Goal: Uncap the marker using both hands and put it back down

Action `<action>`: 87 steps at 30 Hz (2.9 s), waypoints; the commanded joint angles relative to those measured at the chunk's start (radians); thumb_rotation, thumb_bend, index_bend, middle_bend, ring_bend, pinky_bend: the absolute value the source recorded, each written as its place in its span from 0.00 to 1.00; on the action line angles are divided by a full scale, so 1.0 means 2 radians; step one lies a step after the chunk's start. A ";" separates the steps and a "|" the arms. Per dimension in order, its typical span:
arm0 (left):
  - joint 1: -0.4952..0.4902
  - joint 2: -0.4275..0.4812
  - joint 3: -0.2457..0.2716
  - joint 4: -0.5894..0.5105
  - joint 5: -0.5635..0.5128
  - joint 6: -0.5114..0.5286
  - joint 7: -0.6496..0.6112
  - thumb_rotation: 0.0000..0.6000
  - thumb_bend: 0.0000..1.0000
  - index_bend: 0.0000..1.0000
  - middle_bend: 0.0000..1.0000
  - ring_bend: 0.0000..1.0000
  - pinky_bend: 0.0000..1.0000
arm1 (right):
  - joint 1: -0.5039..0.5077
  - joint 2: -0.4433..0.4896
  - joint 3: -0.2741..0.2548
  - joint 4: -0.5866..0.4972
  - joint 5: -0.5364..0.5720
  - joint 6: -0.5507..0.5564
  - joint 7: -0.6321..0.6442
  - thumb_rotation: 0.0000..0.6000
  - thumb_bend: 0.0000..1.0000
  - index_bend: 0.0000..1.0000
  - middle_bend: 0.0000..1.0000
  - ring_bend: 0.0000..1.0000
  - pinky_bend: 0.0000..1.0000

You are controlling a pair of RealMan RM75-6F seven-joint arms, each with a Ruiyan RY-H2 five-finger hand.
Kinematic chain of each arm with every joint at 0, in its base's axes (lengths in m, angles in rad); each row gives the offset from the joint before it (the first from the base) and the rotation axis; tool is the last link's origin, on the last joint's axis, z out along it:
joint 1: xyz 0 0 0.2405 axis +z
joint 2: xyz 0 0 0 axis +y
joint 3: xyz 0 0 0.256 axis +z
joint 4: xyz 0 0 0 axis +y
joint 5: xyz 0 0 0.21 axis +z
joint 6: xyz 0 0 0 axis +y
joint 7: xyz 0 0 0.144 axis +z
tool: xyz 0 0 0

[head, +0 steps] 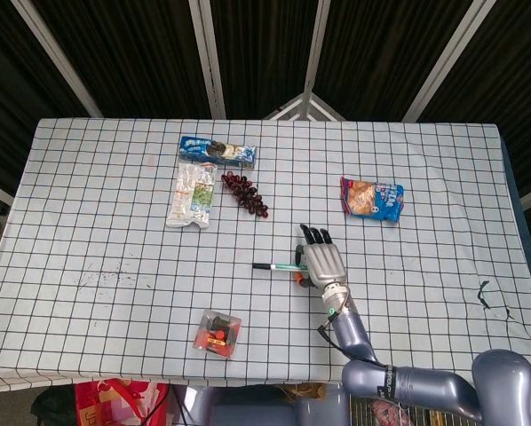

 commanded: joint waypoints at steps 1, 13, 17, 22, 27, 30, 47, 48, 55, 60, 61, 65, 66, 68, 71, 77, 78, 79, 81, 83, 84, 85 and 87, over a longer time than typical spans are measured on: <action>-0.001 0.000 0.000 -0.003 0.004 0.002 0.002 1.00 0.49 0.01 0.00 0.00 0.00 | -0.009 0.016 -0.001 -0.020 -0.019 0.005 0.016 1.00 0.45 0.72 0.00 0.02 0.00; -0.006 0.006 -0.004 -0.041 0.024 0.019 0.026 1.00 0.49 0.01 0.00 0.00 0.00 | -0.023 0.081 0.007 -0.118 -0.045 0.047 0.001 1.00 0.45 0.73 0.00 0.02 0.00; -0.010 0.007 -0.005 -0.053 0.028 0.018 0.035 1.00 0.49 0.01 0.00 0.00 0.00 | -0.018 0.099 0.017 -0.151 -0.038 0.058 -0.018 1.00 0.45 0.73 0.00 0.02 0.00; -0.019 0.005 -0.007 -0.067 0.035 0.012 0.048 1.00 0.49 0.02 0.01 0.00 0.00 | -0.001 0.115 0.040 -0.170 -0.026 0.061 -0.039 1.00 0.45 0.73 0.00 0.02 0.00; -0.031 -0.004 -0.009 -0.077 0.040 0.006 0.069 1.00 0.49 0.02 0.01 0.00 0.00 | 0.022 0.124 0.071 -0.163 -0.004 0.044 -0.034 1.00 0.45 0.73 0.00 0.02 0.00; -0.040 -0.009 -0.013 -0.083 0.035 -0.003 0.086 1.00 0.49 0.02 0.01 0.00 0.00 | 0.037 0.128 0.084 -0.153 0.010 0.033 -0.034 1.00 0.45 0.73 0.00 0.02 0.00; -0.087 -0.053 -0.044 -0.091 0.016 -0.025 0.138 1.00 0.49 0.10 0.05 0.00 0.00 | 0.114 0.119 0.103 -0.164 0.051 0.041 -0.085 1.00 0.45 0.73 0.00 0.02 0.00; -0.089 -0.054 -0.046 -0.093 0.018 -0.022 0.140 1.00 0.49 0.12 0.06 0.00 0.00 | 0.118 0.117 0.103 -0.168 0.054 0.046 -0.089 1.00 0.45 0.73 0.00 0.02 0.00; -0.107 -0.071 -0.060 -0.110 0.031 -0.012 0.162 1.00 0.49 0.19 0.08 0.00 0.00 | 0.154 0.091 0.109 -0.178 0.086 0.075 -0.121 1.00 0.45 0.73 0.00 0.02 0.00; -0.118 -0.085 -0.060 -0.119 0.033 -0.014 0.191 1.00 0.49 0.24 0.09 0.00 0.00 | 0.178 0.071 0.121 -0.169 0.119 0.083 -0.129 1.00 0.45 0.73 0.00 0.02 0.00; -0.120 -0.088 -0.061 -0.119 0.033 -0.014 0.194 1.00 0.49 0.25 0.09 0.00 0.00 | 0.181 0.070 0.123 -0.168 0.123 0.084 -0.130 1.00 0.45 0.73 0.00 0.02 0.00; -0.130 -0.104 -0.065 -0.118 0.031 -0.016 0.204 1.00 0.49 0.28 0.10 0.00 0.00 | 0.198 0.063 0.130 -0.166 0.141 0.092 -0.140 1.00 0.45 0.73 0.00 0.02 0.00; -0.133 -0.109 -0.066 -0.116 0.032 -0.017 0.205 1.00 0.49 0.28 0.10 0.00 0.00 | 0.201 0.061 0.131 -0.167 0.144 0.095 -0.141 1.00 0.45 0.73 0.00 0.02 0.00; -0.138 -0.118 -0.067 -0.112 0.031 -0.018 0.207 1.00 0.49 0.29 0.10 0.00 0.00 | 0.207 0.058 0.134 -0.168 0.149 0.100 -0.142 1.00 0.45 0.73 0.00 0.02 0.00; -0.145 -0.130 -0.068 -0.106 0.031 -0.020 0.213 1.00 0.49 0.31 0.11 0.00 0.00 | 0.214 0.053 0.134 -0.167 0.156 0.104 -0.144 1.00 0.45 0.73 0.00 0.02 0.00; -0.157 -0.152 -0.073 -0.097 0.035 -0.018 0.219 1.00 0.49 0.32 0.12 0.00 0.00 | 0.227 0.044 0.134 -0.164 0.162 0.108 -0.145 1.00 0.45 0.73 0.00 0.02 0.00; -0.160 -0.156 -0.074 -0.095 0.035 -0.020 0.220 1.00 0.49 0.32 0.12 0.00 0.00 | 0.230 0.043 0.135 -0.164 0.163 0.109 -0.145 1.00 0.45 0.73 0.00 0.02 0.00; -0.162 -0.160 -0.075 -0.093 0.034 -0.021 0.221 1.00 0.49 0.32 0.12 0.00 0.00 | 0.232 0.042 0.136 -0.165 0.164 0.111 -0.145 1.00 0.45 0.73 0.00 0.02 0.00; -0.166 -0.165 -0.076 -0.090 0.034 -0.022 0.222 1.00 0.49 0.32 0.12 0.00 0.00 | 0.235 0.042 0.137 -0.165 0.165 0.113 -0.147 1.00 0.45 0.73 0.00 0.02 0.00; -0.170 -0.172 -0.076 -0.085 0.033 -0.023 0.223 1.00 0.49 0.32 0.12 0.00 0.00 | 0.239 0.041 0.138 -0.165 0.168 0.117 -0.149 1.00 0.45 0.73 0.00 0.02 0.00; -0.172 -0.175 -0.077 -0.084 0.033 -0.024 0.223 1.00 0.49 0.32 0.12 0.00 0.00 | 0.241 0.040 0.139 -0.165 0.170 0.119 -0.150 1.00 0.45 0.73 0.00 0.02 0.00; -0.173 -0.178 -0.076 -0.083 0.033 -0.025 0.222 1.00 0.49 0.32 0.12 0.00 0.00 | 0.243 0.040 0.141 -0.164 0.172 0.121 -0.151 1.00 0.46 0.73 0.00 0.02 0.00; -0.177 -0.182 -0.075 -0.081 0.033 -0.027 0.222 1.00 0.48 0.32 0.12 0.00 0.00 | 0.248 0.039 0.144 -0.160 0.179 0.124 -0.153 1.00 0.46 0.73 0.00 0.02 0.00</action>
